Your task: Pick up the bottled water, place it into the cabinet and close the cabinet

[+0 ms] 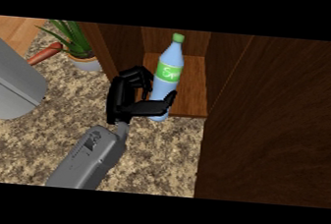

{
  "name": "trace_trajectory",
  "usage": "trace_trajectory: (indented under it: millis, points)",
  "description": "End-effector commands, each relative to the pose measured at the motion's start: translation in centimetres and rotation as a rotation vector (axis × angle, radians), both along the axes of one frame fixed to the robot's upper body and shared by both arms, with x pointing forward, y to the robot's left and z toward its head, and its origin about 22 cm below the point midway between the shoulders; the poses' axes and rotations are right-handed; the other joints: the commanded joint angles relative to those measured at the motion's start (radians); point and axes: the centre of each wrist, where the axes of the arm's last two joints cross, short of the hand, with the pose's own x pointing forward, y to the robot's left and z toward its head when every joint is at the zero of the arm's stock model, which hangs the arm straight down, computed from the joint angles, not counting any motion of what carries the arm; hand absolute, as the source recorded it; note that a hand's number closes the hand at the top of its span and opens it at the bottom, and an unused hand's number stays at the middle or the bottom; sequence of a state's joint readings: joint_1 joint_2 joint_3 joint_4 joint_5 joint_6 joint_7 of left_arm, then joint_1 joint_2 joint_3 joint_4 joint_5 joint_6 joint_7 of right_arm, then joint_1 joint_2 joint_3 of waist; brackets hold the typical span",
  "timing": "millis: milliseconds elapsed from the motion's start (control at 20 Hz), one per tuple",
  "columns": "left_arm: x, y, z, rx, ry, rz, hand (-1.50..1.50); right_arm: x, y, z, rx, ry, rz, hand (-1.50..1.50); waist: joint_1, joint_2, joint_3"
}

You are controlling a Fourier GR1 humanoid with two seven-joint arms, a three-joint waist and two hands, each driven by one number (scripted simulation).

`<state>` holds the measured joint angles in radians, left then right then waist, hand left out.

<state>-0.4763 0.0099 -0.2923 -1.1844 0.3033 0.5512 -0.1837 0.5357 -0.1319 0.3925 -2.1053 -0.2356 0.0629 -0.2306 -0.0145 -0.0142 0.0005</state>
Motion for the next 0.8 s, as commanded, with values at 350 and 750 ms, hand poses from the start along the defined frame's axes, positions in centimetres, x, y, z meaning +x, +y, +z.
trace_trajectory:
  millis: [350,750]
  points:
    - [5.9,-0.2,5.0,0.188,-0.016,0.038,1.50,0.2,-0.6,-0.2,0.004,-0.012,0.022,-1.50,-0.067,0.032,0.001]
    - [5.9,0.2,3.5,0.302,-0.026,0.123,1.50,-0.1,0.7,-0.2,0.018,-0.002,0.049,-1.50,-0.071,0.033,-0.001]
